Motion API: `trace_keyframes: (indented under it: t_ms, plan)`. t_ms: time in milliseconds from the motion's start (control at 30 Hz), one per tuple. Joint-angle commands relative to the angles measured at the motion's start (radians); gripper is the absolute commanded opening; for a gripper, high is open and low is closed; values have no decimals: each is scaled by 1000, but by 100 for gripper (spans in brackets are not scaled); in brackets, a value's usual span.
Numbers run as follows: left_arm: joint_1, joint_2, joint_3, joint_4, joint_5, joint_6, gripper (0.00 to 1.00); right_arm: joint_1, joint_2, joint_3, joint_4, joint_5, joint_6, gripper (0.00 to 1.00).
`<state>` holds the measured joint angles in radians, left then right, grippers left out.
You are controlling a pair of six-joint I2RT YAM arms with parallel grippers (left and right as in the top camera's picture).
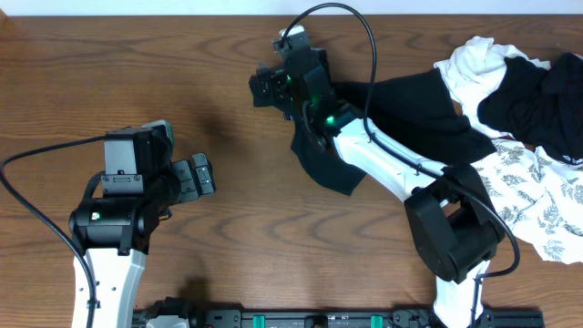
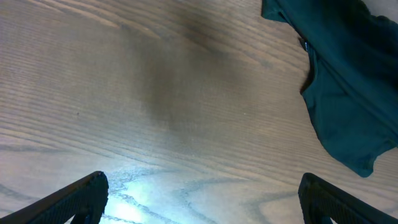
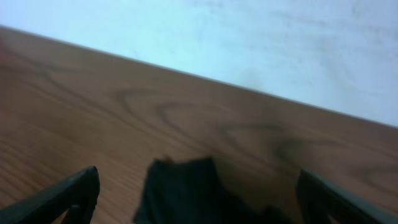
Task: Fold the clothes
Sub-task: 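Drag the black T-shirt leftward out of the pile with the right gripper, then grasp the T-shirt's left edge with the left gripper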
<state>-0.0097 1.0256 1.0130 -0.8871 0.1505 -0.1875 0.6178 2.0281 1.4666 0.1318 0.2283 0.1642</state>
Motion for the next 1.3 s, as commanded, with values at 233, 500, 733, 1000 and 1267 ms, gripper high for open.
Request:
trace_keyframes:
  t_ms: [233,500,733,1000,1267]
  plan:
    - [-49,11,18,117,111,-21,98,-192,-278,7,-439,133,-117,99]
    - [-286,189,18,261,111,-119,98,-435,-462,7,-747,73,-78,99]
    - [-402,439,18,377,112,-312,98,-624,-502,7,-848,-25,-64,99]
    - [-460,631,18,550,216,-428,98,-707,-502,7,-891,-105,-64,99]
    - [-490,776,18,665,216,-491,98,-707,-502,7,-893,-106,-64,99]
